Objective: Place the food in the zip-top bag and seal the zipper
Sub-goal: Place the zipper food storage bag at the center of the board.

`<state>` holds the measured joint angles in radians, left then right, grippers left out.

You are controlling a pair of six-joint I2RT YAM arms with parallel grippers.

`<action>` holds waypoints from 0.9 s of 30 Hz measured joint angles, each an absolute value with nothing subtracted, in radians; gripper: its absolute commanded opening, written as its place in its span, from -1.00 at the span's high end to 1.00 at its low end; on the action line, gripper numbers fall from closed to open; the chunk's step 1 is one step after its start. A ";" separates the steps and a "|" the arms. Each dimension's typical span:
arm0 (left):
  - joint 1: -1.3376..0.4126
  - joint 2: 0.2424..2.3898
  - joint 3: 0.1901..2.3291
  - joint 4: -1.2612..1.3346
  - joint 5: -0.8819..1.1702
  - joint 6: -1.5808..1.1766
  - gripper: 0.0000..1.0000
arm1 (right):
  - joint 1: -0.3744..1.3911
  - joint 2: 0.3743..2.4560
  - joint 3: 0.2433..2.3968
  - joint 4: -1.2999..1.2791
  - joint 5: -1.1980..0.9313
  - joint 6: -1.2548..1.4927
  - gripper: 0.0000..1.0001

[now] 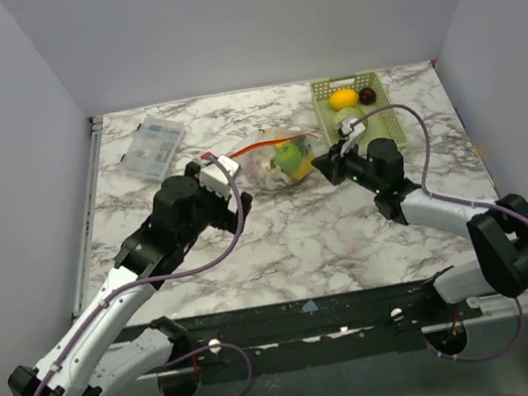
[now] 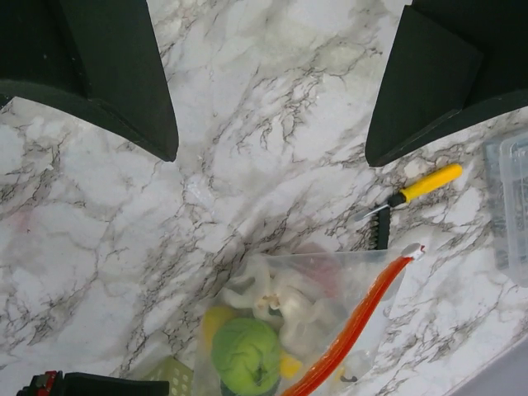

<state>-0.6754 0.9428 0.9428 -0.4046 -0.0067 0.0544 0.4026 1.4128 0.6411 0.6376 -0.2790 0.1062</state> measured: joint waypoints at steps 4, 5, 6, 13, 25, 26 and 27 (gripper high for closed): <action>-0.675 0.834 0.899 -0.405 -0.007 0.054 -0.97 | 0.403 1.306 0.555 0.611 -0.325 0.105 0.80; -0.675 0.807 0.899 -0.398 -0.009 0.054 -0.97 | 0.403 1.271 0.543 0.598 -0.336 0.107 0.80; -0.675 0.786 0.901 -0.389 -0.013 0.055 -0.97 | 0.403 1.236 0.533 0.587 -0.349 0.110 0.80; -0.675 0.735 0.955 -0.313 -0.115 0.050 -0.97 | 0.403 1.045 0.532 0.448 -0.341 0.226 0.18; -0.673 0.756 1.055 -0.323 -0.204 -0.059 -0.97 | 0.401 1.420 1.096 0.273 -0.201 0.400 -0.04; -0.673 0.751 1.055 -0.333 -0.208 -0.069 -0.97 | 0.404 1.469 1.101 0.267 -0.218 0.409 -0.04; -0.673 0.744 1.055 -0.342 -0.213 -0.078 -0.97 | 0.408 1.496 1.095 0.258 -0.223 0.418 -0.04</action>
